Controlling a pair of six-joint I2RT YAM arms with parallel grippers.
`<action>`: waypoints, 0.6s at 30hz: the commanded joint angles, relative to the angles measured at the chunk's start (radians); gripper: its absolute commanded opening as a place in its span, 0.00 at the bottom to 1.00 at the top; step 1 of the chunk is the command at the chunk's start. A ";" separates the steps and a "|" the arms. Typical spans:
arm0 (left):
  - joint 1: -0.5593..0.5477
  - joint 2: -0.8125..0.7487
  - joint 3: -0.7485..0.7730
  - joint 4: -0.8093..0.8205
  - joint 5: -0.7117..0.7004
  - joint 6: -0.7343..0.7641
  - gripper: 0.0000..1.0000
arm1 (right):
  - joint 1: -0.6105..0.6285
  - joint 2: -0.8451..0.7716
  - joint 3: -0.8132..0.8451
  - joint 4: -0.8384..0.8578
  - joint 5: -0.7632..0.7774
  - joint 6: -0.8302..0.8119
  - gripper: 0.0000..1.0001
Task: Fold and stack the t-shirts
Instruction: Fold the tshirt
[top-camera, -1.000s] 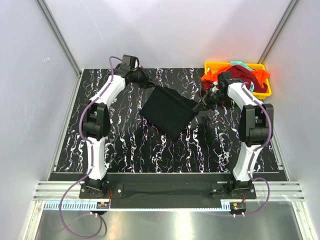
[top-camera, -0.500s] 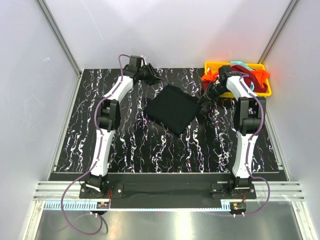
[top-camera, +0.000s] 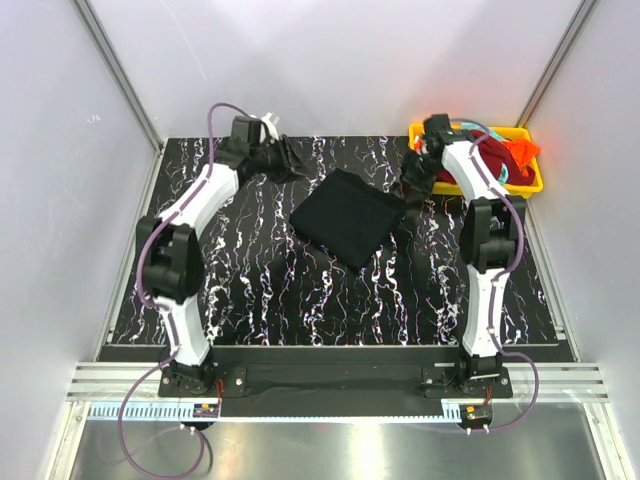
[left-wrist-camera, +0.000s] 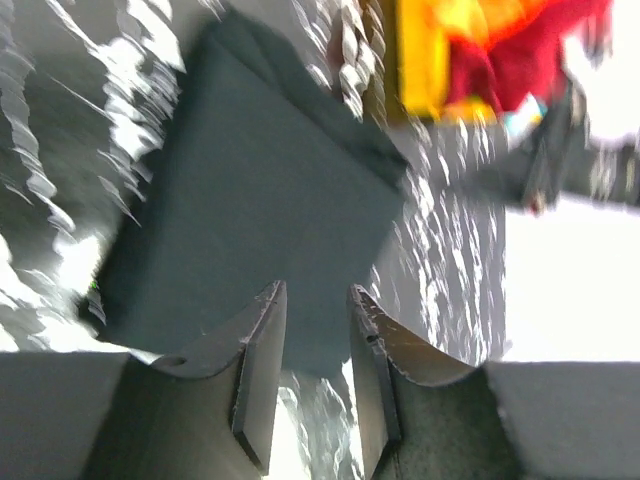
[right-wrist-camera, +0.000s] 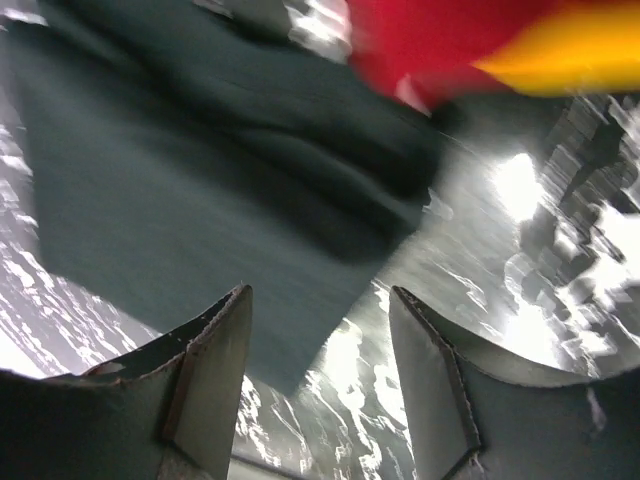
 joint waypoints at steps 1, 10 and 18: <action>-0.079 -0.131 -0.174 0.018 -0.009 0.043 0.34 | 0.069 0.064 0.180 0.017 0.045 -0.041 0.64; -0.098 -0.428 -0.476 -0.071 -0.068 0.111 0.35 | 0.086 0.312 0.462 0.012 0.051 -0.007 0.44; -0.099 -0.613 -0.575 -0.146 -0.139 0.134 0.35 | 0.086 0.357 0.414 -0.001 0.099 -0.053 0.13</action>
